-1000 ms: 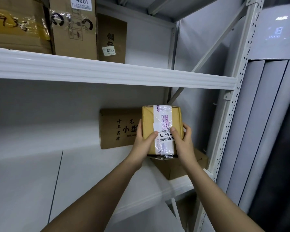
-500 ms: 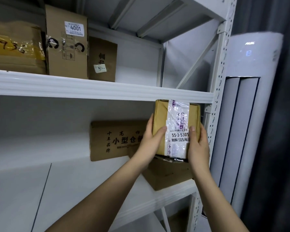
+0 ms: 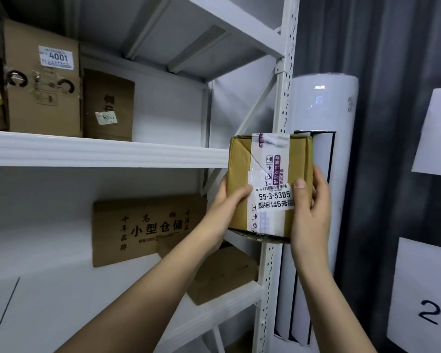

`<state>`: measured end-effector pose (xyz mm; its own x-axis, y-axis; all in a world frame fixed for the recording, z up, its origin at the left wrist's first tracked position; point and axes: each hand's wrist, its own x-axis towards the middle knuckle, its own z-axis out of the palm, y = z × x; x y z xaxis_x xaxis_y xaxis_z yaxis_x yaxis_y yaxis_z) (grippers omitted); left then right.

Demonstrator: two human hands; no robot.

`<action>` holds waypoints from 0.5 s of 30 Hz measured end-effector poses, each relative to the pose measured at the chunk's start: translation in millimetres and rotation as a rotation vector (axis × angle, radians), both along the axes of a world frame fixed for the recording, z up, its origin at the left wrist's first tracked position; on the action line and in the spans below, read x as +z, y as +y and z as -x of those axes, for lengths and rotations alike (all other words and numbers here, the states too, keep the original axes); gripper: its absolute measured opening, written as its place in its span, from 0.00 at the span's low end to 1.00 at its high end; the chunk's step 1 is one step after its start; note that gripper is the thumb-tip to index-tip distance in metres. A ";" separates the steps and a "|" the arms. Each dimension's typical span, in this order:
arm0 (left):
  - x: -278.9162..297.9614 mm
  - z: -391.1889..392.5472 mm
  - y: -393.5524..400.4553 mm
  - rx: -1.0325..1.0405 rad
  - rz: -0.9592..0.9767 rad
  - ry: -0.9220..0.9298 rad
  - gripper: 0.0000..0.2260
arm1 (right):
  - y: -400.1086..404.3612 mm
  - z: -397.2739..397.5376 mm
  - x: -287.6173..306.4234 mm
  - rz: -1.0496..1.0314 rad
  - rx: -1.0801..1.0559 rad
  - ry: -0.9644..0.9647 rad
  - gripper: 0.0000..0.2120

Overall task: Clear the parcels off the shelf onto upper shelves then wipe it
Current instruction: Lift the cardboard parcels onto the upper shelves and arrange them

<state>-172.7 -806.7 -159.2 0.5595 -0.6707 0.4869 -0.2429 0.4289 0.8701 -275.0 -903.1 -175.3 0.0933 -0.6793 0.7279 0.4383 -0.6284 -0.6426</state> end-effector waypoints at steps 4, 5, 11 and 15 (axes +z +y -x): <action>18.0 3.9 -3.5 -0.037 0.035 -0.027 0.28 | 2.1 9.6 16.6 0.088 -0.032 -0.068 0.27; 29.8 5.1 -5.6 -0.019 0.060 -0.063 0.28 | 0.6 10.2 25.3 0.123 -0.034 -0.105 0.28; 66.2 -4.5 8.4 0.013 0.109 -0.125 0.26 | 9.7 -12.9 43.8 0.151 -0.005 -0.223 0.33; 85.3 -20.4 27.9 0.054 0.188 -0.105 0.22 | 23.1 -36.6 67.4 0.191 0.076 -0.249 0.34</action>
